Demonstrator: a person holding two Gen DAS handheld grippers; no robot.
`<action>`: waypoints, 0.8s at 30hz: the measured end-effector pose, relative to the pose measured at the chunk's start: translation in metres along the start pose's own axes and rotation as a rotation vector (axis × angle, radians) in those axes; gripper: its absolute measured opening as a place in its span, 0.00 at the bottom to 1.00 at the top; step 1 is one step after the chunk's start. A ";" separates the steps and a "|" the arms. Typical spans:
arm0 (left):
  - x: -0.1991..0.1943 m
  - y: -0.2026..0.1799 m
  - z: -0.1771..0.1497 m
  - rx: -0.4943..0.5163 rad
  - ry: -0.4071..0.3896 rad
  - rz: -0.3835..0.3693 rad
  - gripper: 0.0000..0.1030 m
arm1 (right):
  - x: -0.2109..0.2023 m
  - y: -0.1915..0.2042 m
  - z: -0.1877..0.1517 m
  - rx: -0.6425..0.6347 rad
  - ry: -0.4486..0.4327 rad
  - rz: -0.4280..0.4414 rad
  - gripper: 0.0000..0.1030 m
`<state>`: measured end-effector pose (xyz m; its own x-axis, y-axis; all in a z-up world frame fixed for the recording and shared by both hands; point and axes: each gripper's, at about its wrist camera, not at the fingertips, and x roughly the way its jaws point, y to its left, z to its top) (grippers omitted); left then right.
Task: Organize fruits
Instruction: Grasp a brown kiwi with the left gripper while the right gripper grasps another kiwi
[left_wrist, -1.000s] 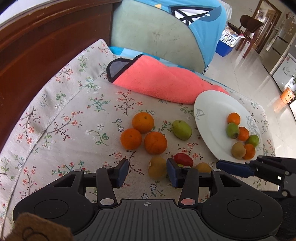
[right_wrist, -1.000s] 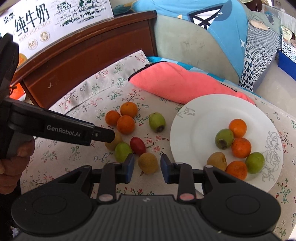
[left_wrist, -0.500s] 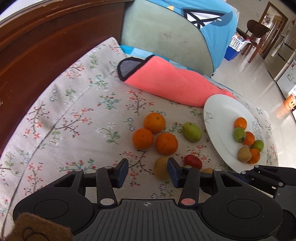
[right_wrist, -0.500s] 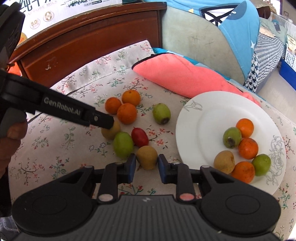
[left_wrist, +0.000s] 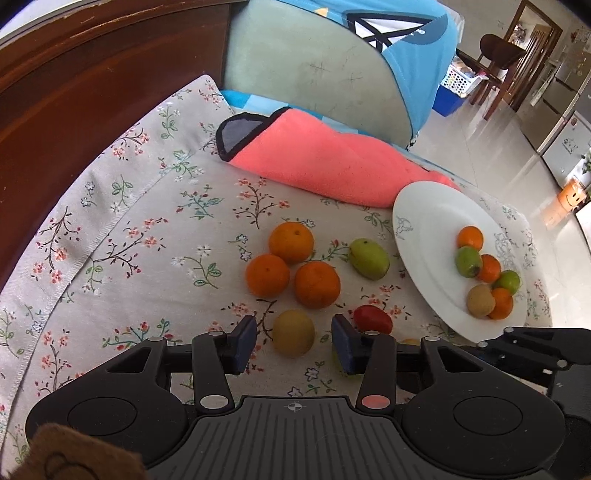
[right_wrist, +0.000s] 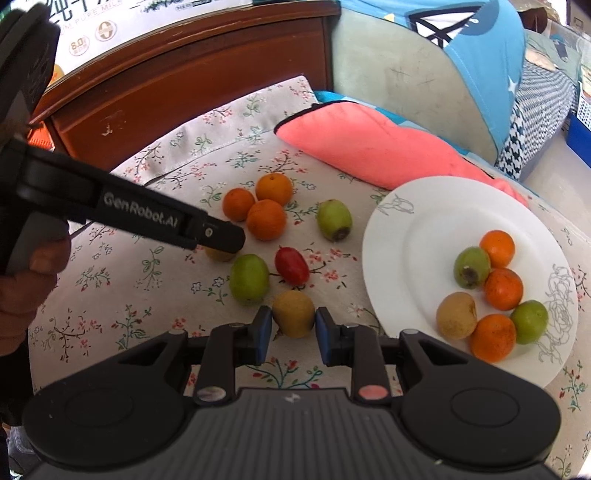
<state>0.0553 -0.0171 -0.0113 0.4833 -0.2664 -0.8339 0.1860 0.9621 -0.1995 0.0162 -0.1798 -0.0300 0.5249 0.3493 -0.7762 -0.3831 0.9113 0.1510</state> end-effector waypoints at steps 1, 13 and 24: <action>0.002 0.002 -0.001 -0.005 0.001 -0.001 0.40 | 0.000 -0.001 0.000 0.005 -0.001 -0.002 0.25; 0.009 -0.002 -0.009 0.078 -0.034 0.008 0.38 | -0.001 -0.006 0.000 0.033 -0.006 -0.008 0.25; 0.008 -0.011 -0.013 0.161 -0.055 0.019 0.23 | -0.002 -0.008 0.001 0.053 -0.011 -0.008 0.25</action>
<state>0.0455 -0.0292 -0.0222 0.5337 -0.2548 -0.8063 0.3085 0.9465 -0.0950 0.0191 -0.1873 -0.0290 0.5363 0.3442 -0.7706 -0.3384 0.9242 0.1773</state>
